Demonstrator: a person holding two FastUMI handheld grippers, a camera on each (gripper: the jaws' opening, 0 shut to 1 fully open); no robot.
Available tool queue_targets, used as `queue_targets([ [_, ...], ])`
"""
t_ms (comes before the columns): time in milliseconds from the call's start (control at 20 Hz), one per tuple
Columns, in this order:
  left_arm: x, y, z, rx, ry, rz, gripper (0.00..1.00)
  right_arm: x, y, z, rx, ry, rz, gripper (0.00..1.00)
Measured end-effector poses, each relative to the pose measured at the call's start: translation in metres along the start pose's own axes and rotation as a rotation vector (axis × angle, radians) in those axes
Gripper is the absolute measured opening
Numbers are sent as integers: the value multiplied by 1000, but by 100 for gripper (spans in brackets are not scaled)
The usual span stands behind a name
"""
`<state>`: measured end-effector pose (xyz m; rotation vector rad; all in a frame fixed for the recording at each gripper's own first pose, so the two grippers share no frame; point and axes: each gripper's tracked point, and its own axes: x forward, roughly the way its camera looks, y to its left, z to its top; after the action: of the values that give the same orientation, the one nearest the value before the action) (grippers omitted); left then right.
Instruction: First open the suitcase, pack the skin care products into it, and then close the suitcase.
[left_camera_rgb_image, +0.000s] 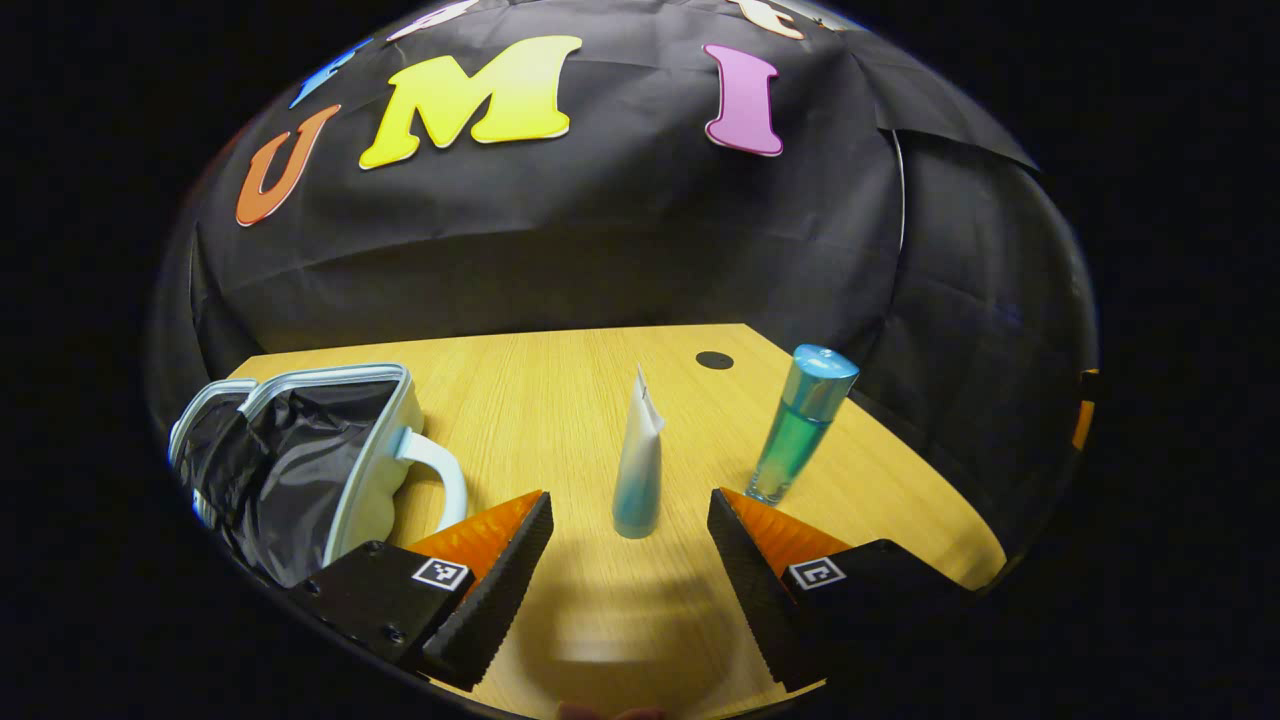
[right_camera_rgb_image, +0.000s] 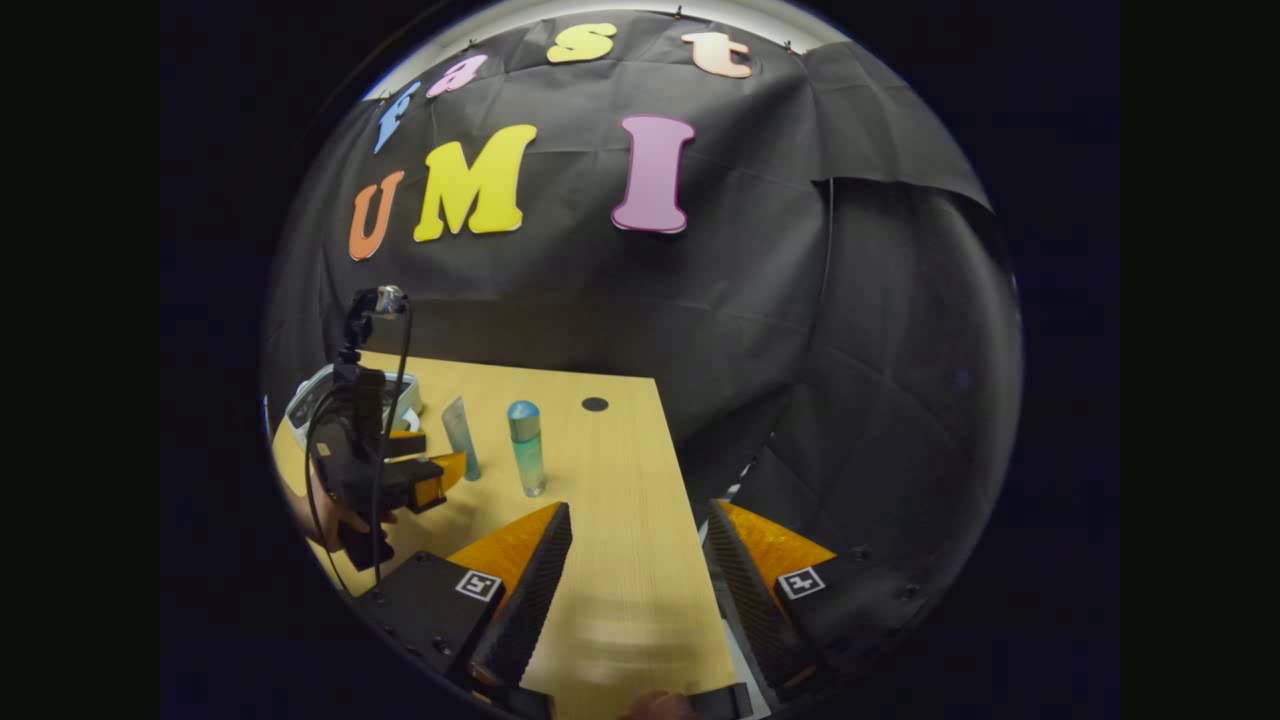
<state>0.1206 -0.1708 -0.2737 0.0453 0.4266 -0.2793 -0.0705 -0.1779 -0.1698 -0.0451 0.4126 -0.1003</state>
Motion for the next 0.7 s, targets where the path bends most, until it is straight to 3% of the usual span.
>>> queue_targets([
  [300, 39, -8, -16, -5, 58, -17, 96, 3, -17, -9, 30, 36, -46, 82],
  [350, 43, -8, -18, 6, 63, -14, 100, 4, -17, -11, 32, 39, -48, 81],
  [400, 44, -6, -18, 12, 59, -8, 87, 6, -18, -11, 32, 43, -51, 81],
  [450, 46, -6, -17, 7, 55, -11, 83, 7, -19, -12, 34, 46, -53, 81],
  [650, 50, -3, -20, 18, 68, -6, 47, 14, -18, -8, 33, 44, -55, 81],
  [700, 49, -2, -20, 26, 71, -7, 43, 15, -16, -7, 32, 43, -51, 81],
])
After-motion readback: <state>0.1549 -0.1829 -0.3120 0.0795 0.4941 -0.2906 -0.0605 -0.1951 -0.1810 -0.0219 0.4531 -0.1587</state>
